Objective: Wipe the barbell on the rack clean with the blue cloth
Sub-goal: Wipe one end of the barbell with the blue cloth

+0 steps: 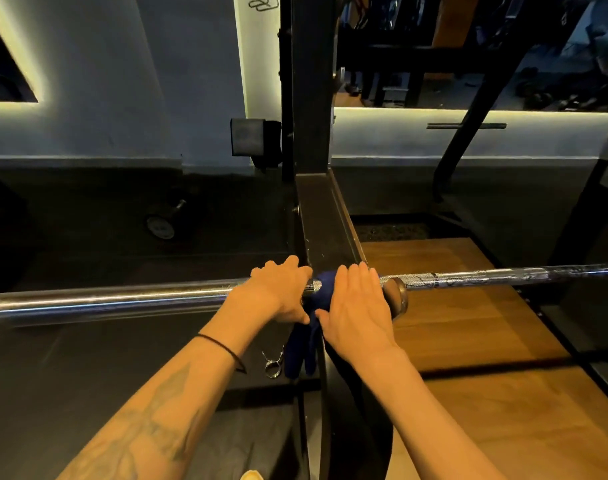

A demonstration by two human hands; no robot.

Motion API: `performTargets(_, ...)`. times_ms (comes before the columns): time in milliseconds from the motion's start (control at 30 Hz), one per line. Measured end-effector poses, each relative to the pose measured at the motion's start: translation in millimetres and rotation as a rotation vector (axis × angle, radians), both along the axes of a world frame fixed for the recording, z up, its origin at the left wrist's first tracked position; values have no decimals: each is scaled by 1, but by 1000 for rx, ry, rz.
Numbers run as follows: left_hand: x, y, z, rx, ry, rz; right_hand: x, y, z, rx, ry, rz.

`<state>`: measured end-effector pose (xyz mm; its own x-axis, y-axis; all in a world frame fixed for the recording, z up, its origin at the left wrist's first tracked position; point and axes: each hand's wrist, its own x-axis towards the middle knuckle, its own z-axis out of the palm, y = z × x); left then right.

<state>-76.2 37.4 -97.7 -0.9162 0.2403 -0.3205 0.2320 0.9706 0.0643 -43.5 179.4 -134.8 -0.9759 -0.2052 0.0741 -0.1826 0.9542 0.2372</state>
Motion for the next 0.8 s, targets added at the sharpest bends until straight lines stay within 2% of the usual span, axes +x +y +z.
performTargets(100,15,5,-15,-52,204,21,-6,0,3,-62,-39,27)
performTargets(233,38,14,-47,-113,525,92,-9,-7,-6,-178,-23,180)
performTargets(367,37,11,-61,-8,689,81,-4,-5,-22,-132,79,181)
performTargets(433,33,-4,-57,33,690,-7,0,4,-25,-47,68,82)
performTargets(500,29,-20,-48,85,592,-65,3,5,-21,-12,73,-13)
performTargets(600,19,-31,-39,81,489,-77,3,-10,-8,-65,52,-65)
performTargets(800,22,-27,-51,139,545,-31,2,-22,-15,-240,11,235)
